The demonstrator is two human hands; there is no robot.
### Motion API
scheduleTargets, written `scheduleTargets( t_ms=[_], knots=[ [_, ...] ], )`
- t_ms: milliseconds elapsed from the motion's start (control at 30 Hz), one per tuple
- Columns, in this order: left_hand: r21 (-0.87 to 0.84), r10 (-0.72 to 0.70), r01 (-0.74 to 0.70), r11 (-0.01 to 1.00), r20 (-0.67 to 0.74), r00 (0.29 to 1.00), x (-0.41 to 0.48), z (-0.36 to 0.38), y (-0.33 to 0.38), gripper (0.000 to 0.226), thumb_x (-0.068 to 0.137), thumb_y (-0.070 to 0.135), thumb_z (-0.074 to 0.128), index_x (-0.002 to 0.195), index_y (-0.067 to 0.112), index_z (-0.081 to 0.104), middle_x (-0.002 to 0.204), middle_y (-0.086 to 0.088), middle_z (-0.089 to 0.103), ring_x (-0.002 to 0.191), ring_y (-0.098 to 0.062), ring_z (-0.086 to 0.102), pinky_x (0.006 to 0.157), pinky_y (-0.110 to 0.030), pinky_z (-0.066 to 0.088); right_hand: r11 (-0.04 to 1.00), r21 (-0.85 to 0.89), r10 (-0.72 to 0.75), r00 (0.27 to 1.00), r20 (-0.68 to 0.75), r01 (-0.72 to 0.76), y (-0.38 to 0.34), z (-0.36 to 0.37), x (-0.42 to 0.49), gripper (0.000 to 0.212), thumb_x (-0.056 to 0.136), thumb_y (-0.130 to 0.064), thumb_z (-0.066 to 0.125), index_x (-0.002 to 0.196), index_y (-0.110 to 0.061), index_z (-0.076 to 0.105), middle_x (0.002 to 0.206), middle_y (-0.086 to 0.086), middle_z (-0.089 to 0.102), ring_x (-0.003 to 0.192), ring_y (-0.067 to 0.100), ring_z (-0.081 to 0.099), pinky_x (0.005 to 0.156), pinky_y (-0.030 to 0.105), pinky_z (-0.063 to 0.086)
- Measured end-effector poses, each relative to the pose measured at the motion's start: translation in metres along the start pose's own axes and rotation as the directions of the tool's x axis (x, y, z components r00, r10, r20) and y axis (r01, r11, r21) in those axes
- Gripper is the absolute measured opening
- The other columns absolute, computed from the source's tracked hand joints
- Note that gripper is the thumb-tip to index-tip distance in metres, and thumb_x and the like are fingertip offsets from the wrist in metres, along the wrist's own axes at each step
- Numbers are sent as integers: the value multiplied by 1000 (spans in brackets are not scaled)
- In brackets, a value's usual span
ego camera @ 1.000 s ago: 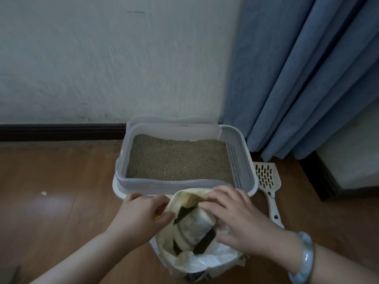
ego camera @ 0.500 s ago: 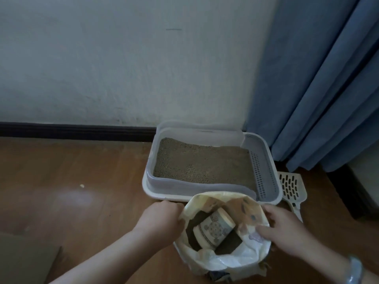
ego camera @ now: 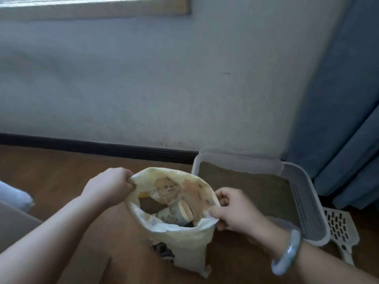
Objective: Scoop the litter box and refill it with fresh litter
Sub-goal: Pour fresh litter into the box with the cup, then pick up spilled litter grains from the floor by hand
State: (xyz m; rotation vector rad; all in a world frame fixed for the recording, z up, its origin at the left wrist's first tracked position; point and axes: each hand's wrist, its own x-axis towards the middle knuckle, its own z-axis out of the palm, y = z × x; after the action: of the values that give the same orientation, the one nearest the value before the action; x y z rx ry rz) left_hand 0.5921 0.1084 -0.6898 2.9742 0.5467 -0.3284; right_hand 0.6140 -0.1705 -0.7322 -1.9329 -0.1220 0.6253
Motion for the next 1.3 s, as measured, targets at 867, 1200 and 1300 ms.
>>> scheduleTargets(
  t_ms=[867, 1200, 1300],
  knots=[
    [-413, -233, 120, 903, -235, 943, 129, 92, -58, 47, 83, 42, 61, 126, 25, 51, 112, -2, 65, 103, -28, 59, 84, -42, 49, 988, -153, -7, 996, -85, -6, -13, 109, 169, 31, 80, -35, 69, 101, -25, 49, 96, -3, 61, 84, 20, 66, 74, 38, 58],
    [-588, -44, -373, 718, -573, 818, 24, 106, 49, 39, 84, 27, 63, 121, 17, 56, 115, 4, 57, 112, -14, 51, 94, -32, 42, 960, -117, -250, 967, 46, 254, -2, 33, 93, 23, 83, -25, 70, 102, -24, 58, 80, -9, 60, 65, -1, 51, 66, 15, 42],
    [-561, 68, -448, 696, -570, 819, -17, 134, 82, 45, 81, 25, 59, 124, 14, 53, 113, 9, 52, 107, -8, 49, 92, -27, 40, 942, -181, -267, 957, 110, 284, 34, 8, 54, 15, 83, -21, 69, 95, -25, 61, 77, -13, 60, 67, -4, 54, 66, 10, 42]
  ],
)
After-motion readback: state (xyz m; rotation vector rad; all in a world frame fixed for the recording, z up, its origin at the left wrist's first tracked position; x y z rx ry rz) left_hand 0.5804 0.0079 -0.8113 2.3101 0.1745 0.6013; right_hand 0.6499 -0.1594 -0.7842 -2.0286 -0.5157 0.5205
